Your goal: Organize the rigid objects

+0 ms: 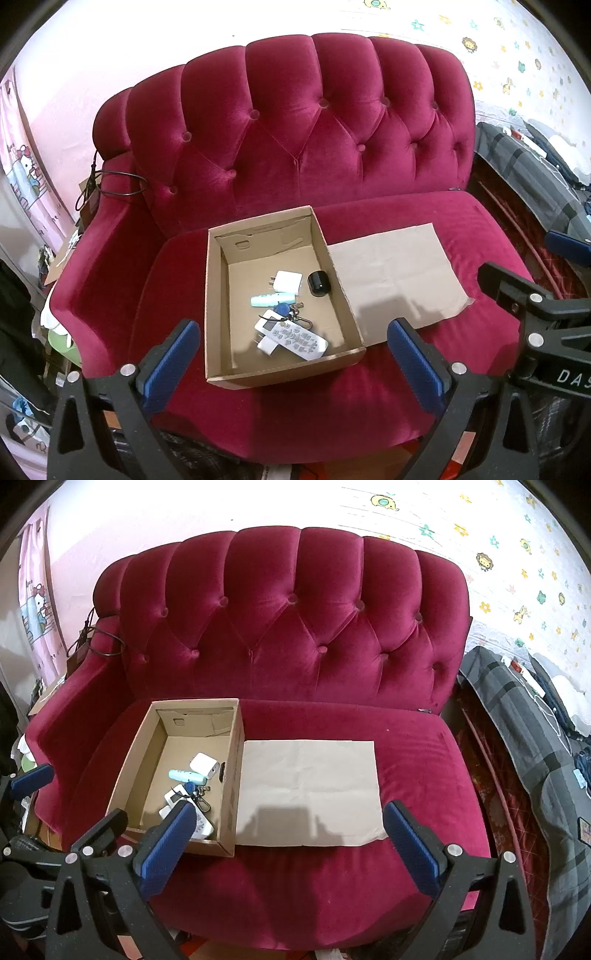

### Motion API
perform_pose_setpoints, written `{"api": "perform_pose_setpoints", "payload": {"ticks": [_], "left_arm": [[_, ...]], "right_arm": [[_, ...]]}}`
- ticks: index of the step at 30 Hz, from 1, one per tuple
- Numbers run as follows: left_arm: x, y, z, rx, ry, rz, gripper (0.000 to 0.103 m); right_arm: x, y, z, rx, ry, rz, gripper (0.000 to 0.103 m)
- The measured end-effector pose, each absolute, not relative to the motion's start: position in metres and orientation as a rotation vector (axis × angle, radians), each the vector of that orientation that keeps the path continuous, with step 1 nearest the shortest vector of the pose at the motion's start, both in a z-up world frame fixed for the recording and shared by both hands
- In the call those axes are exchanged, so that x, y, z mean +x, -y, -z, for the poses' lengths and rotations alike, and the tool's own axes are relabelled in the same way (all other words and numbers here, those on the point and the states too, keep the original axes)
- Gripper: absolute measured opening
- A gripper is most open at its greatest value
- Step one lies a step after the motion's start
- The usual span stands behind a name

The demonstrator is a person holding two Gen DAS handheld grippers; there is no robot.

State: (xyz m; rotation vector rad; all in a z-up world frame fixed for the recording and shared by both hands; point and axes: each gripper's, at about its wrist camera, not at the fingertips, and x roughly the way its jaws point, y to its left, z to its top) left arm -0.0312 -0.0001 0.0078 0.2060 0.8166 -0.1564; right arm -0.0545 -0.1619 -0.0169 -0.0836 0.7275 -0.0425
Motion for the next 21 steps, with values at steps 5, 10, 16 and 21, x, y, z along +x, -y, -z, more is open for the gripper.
{"api": "perform_pose_setpoints", "payload": {"ticks": [5, 10, 16, 21], "left_arm": [[-0.0318, 0.0008, -0.0082, 0.208, -0.813, 0.155, 0.103], [-0.0317, 0.0016, -0.0088, 0.203, -0.812, 0.153, 0.103], [-0.0305, 0.0018, -0.0092, 0.203, -0.812, 0.153, 0.103], [-0.0286, 0.0024, -0.0091, 0.201, -0.815, 0.157, 0.103]], "right_arm": [[-0.0542, 0.1628, 0.0166, -0.087, -0.729, 0.038, 0.103], [-0.0537, 0.1635, 0.0174, -0.086, -0.725, 0.037, 0.103], [-0.0533, 0.1623, 0.0177, -0.087, -0.724, 0.039, 0.103], [-0.0525, 0.1617, 0.0179, -0.09, -0.724, 0.041, 0.103]]}}
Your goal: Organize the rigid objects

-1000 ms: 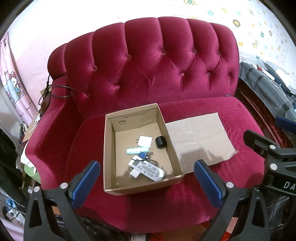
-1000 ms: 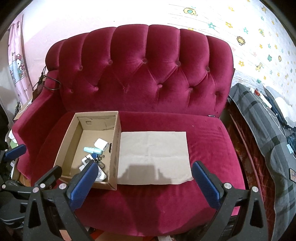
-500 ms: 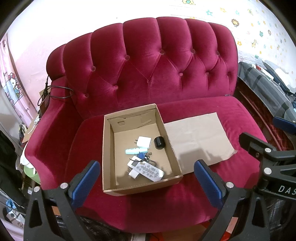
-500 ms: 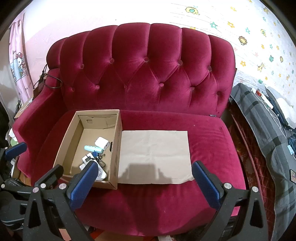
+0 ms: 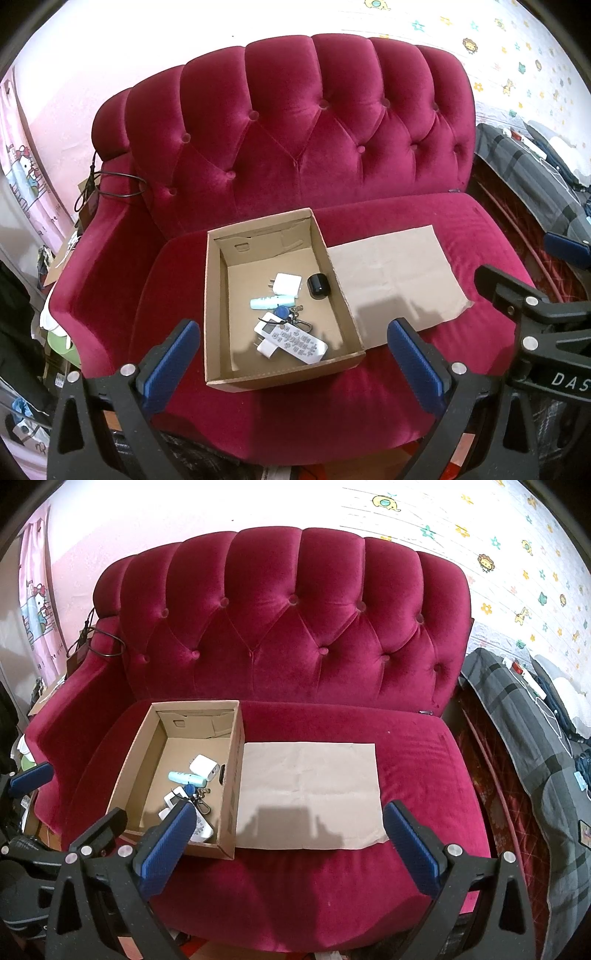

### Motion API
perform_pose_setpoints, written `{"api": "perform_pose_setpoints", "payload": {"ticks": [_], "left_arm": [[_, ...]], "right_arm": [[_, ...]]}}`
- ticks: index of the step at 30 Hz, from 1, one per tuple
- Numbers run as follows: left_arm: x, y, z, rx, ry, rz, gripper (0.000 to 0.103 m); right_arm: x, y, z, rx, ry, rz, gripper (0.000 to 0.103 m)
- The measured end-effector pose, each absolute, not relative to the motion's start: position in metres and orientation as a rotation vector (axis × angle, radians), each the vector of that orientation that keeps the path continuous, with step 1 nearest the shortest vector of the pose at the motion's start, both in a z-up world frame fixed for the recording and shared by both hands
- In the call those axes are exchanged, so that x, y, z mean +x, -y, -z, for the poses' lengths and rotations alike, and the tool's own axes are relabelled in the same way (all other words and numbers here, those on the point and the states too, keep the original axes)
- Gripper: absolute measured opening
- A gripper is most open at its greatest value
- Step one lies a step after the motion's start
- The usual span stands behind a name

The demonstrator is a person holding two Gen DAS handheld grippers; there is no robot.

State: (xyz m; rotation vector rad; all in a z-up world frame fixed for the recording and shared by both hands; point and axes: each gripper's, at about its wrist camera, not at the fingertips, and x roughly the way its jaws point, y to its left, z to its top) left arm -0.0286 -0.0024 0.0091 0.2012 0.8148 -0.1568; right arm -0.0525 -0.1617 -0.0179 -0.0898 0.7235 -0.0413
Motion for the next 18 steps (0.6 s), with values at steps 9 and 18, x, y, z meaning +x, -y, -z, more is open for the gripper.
{"api": "perform_pose_setpoints", "payload": {"ticks": [9, 18], "left_arm": [[-0.0263, 0.0013, -0.0086, 0.2, -0.819, 0.158, 0.103], [-0.0207, 0.0041, -0.0033, 0.196, -0.836, 0.163, 0.103]], "right_arm": [[-0.0515, 0.1622, 0.0186, -0.087, -0.726, 0.039, 0.103], [-0.044, 0.1652, 0.023, -0.079, -0.735, 0.036, 0.103]]}}
